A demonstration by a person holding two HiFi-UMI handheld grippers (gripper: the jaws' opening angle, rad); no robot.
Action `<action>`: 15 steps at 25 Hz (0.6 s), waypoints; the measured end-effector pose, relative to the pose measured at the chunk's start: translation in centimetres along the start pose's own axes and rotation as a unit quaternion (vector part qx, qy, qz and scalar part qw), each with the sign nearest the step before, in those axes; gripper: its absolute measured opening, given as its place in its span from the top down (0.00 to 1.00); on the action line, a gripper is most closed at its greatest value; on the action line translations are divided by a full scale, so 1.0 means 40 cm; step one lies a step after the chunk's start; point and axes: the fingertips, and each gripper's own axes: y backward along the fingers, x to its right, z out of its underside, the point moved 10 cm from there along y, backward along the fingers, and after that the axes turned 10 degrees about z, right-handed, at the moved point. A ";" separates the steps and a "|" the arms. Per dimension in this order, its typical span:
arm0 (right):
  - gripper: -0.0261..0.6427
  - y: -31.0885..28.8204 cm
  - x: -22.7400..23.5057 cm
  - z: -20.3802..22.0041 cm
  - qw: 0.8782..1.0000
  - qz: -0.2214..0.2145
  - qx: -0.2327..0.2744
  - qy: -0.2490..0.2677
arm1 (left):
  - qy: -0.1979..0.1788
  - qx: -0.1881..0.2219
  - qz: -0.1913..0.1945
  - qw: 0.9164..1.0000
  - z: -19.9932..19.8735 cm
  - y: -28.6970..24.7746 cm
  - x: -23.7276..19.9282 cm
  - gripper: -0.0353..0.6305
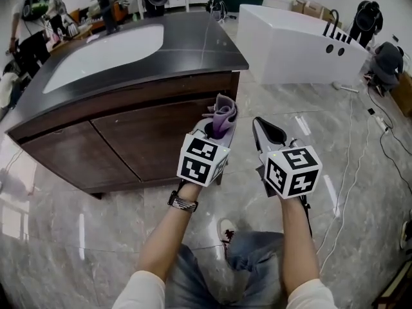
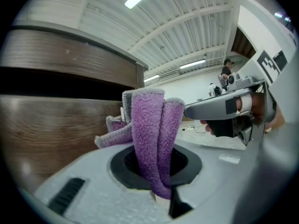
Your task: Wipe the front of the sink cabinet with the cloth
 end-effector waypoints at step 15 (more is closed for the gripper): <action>0.95 -0.004 -0.064 0.002 0.998 -0.026 -0.002 -0.053 | 0.014 -0.053 -0.033 0.998 0.142 0.062 -0.037 0.88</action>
